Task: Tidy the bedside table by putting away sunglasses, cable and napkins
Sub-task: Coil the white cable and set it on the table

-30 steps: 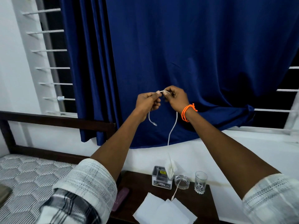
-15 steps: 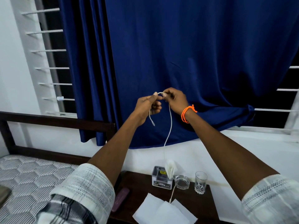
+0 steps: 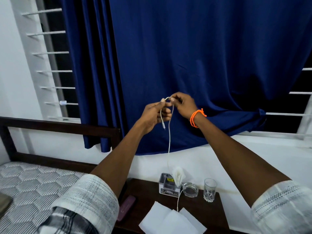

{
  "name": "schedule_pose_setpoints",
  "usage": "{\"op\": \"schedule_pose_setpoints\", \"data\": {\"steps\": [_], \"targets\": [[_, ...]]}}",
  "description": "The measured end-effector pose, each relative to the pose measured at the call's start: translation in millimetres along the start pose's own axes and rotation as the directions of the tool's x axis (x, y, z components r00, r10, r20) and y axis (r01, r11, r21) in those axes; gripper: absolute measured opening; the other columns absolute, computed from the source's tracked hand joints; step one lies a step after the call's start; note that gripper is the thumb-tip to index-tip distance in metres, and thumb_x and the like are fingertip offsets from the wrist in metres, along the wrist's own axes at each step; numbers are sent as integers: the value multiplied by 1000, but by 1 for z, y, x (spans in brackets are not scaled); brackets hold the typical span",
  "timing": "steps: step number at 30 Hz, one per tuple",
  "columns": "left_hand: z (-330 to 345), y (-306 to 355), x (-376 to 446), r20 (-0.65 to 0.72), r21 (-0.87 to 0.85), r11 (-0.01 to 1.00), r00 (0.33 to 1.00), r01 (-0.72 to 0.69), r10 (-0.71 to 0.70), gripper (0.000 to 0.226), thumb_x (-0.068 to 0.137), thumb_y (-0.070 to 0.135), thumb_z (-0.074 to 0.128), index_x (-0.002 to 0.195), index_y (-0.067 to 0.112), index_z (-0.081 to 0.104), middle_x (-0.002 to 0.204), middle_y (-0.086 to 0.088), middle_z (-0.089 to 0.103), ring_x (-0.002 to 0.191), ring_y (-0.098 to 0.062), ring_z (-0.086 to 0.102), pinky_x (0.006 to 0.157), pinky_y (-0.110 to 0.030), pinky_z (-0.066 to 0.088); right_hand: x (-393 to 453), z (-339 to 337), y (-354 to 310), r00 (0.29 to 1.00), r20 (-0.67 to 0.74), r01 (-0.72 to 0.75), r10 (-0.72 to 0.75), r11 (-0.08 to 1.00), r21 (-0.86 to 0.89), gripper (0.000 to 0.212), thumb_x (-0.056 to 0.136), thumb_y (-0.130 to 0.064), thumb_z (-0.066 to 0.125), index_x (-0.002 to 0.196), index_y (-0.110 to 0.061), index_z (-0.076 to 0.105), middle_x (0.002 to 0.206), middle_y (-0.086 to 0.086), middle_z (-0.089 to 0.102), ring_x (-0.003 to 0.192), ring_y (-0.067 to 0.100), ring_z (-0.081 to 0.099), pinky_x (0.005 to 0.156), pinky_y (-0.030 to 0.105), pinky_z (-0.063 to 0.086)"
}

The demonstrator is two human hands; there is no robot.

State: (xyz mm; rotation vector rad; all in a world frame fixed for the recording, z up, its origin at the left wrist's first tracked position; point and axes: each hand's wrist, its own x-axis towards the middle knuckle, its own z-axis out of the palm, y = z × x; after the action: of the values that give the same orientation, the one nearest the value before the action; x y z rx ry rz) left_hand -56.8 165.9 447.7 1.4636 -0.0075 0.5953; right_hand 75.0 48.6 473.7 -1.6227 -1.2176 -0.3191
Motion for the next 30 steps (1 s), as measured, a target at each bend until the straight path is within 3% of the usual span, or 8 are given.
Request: {"op": "schedule_pose_setpoints", "data": {"steps": [4,9,13,15,17,20,25,30], "targets": [[-2,0,-2,-4,-54,998,1000,9,-9,39,105,37,55,115,4,74,83,-6,71,81,-20,72,75,-32,62,0,1,3,998,60,-29,27,999,35,11,99,-15,59,102,-10,68,101,5,72,99,23,68,89,37,56],[1,10,-3,35,-179,983,999,25,-19,34,105,32,57,117,3,71,87,-5,72,81,-16,72,73,-27,62,-4,12,4,993,116,-35,19,989,142,16,99,-2,53,100,-8,68,101,5,72,99,18,67,90,34,54],[3,16,-6,137,-277,960,991,46,-8,23,99,6,63,121,1,69,107,-11,77,96,-21,77,81,-27,63,-9,15,-3,985,162,-103,52,940,326,39,91,12,49,98,-20,70,98,-3,71,95,9,68,84,27,55],[3,19,-6,182,-322,946,983,37,24,30,97,-5,62,126,0,66,120,-17,74,106,-25,75,86,-29,62,-13,19,-6,978,187,-158,95,919,361,36,92,3,49,98,-24,73,92,-3,74,85,7,70,72,25,57],[2,21,-6,194,-374,928,979,14,63,38,95,-11,59,132,-1,60,131,-19,69,116,-28,72,92,-30,61,-14,25,-6,966,190,-229,173,915,331,21,94,-9,51,100,-12,72,87,6,73,77,17,68,65,36,59],[-1,21,-3,163,-439,898,982,-12,93,37,97,-6,59,134,-1,59,136,-20,67,123,-31,68,95,-34,60,-15,34,-6,946,216,-299,241,906,300,22,96,-11,53,105,4,65,84,17,69,70,24,65,65,47,61],[-5,23,3,82,-465,884,992,-47,95,34,100,9,61,133,0,59,133,-20,69,123,-31,68,96,-37,60,-23,43,-8,925,296,-336,239,878,342,25,102,-19,52,104,4,62,74,12,64,60,20,61,57,34,59],[-12,22,7,14,-423,899,992,-110,128,43,96,-8,62,138,-1,54,135,-16,68,128,-30,65,104,-38,56,-27,43,-6,912,363,-318,190,888,332,26,102,-28,56,106,-3,64,71,9,62,61,19,60,60,36,60]]}}
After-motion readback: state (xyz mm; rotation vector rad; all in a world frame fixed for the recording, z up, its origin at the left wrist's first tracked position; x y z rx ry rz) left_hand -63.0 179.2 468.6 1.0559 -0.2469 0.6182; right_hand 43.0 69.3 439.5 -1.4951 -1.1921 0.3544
